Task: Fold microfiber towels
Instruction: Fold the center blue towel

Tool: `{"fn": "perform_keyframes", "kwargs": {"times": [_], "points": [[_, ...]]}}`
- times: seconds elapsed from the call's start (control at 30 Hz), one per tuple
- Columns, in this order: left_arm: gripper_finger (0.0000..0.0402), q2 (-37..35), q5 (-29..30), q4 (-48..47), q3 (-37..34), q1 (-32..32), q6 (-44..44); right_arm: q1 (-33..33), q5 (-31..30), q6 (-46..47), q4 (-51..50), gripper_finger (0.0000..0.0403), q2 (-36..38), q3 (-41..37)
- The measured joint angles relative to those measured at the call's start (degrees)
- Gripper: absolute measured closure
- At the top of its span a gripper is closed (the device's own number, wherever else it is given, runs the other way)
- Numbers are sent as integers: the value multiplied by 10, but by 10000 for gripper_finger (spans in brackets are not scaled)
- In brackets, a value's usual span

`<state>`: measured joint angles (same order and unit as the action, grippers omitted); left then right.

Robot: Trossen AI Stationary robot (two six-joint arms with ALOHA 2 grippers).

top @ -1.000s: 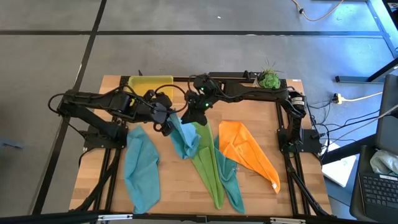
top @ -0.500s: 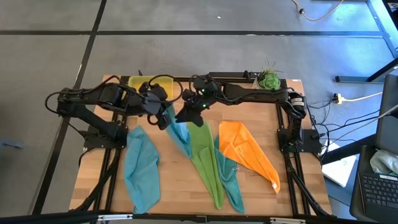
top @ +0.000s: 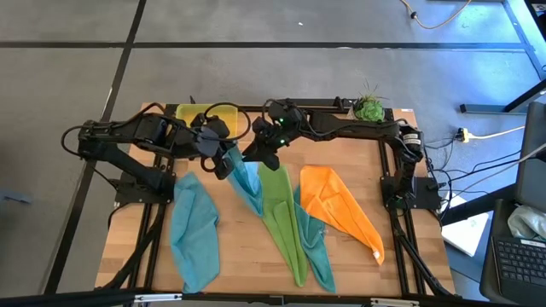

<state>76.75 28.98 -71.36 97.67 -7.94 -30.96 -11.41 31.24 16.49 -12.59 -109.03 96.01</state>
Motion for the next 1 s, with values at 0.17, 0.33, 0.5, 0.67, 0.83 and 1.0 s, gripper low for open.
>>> {"fn": "perform_keyframes", "kwargs": {"times": [0.17,0.33,0.5,0.67,0.83,1.0], "points": [[401,0,2,3,0,6,14,26,-2,-3,-9,259,-24,0],[401,0,4,15,0,13,15,51,-23,-34,-27,260,-40,0],[401,-2,4,16,11,13,15,64,-116,-69,-96,260,-54,0],[401,-2,6,15,31,13,16,63,-183,-81,-136,260,-58,-10],[401,-2,16,14,40,13,16,63,-198,-76,-136,260,-58,-31],[401,-2,16,13,42,13,16,64,-185,-47,-119,260,-58,-53]]}}
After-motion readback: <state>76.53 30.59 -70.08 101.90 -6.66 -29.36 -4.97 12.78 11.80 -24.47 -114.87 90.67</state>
